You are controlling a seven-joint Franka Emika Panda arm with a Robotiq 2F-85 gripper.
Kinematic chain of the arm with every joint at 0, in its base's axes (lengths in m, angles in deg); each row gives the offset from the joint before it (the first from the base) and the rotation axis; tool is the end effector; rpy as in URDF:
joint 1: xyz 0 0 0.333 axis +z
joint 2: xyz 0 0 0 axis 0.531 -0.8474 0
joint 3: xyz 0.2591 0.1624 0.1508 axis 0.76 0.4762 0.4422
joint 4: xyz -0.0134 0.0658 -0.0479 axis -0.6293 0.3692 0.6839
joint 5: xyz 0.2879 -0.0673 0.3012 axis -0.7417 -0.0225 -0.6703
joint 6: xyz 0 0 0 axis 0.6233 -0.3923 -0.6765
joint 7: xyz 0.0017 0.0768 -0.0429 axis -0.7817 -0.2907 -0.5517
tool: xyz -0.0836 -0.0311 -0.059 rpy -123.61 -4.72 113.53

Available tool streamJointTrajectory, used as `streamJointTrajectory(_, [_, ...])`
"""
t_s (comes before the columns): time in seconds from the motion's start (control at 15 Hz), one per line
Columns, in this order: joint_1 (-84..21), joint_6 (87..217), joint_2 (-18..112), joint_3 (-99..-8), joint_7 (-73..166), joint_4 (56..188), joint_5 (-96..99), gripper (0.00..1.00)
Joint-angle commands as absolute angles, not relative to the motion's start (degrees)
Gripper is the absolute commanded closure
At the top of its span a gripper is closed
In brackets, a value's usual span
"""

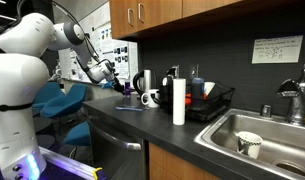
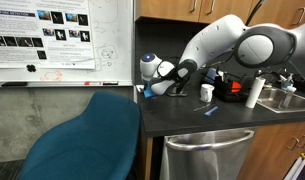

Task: Move the purple bottle to the left

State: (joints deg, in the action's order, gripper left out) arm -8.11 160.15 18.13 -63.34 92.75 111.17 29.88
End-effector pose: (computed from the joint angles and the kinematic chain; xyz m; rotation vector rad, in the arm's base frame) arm 0.7724 0.1875 0.2590 2.7083 -0.2994 0.7132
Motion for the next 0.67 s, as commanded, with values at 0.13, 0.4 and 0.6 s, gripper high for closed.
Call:
streamJointTrajectory(0.13, [-7.3,161.4,17.7,-66.4,94.0,110.5,34.6,1.0])
streamJointTrajectory(0.4, [-6.9,161.5,18.1,-66.7,94.0,110.5,37.1,1.0])
streamJointTrajectory(0.6, [-7.5,159.6,18.2,-65.9,93.6,110.7,37.6,1.0])
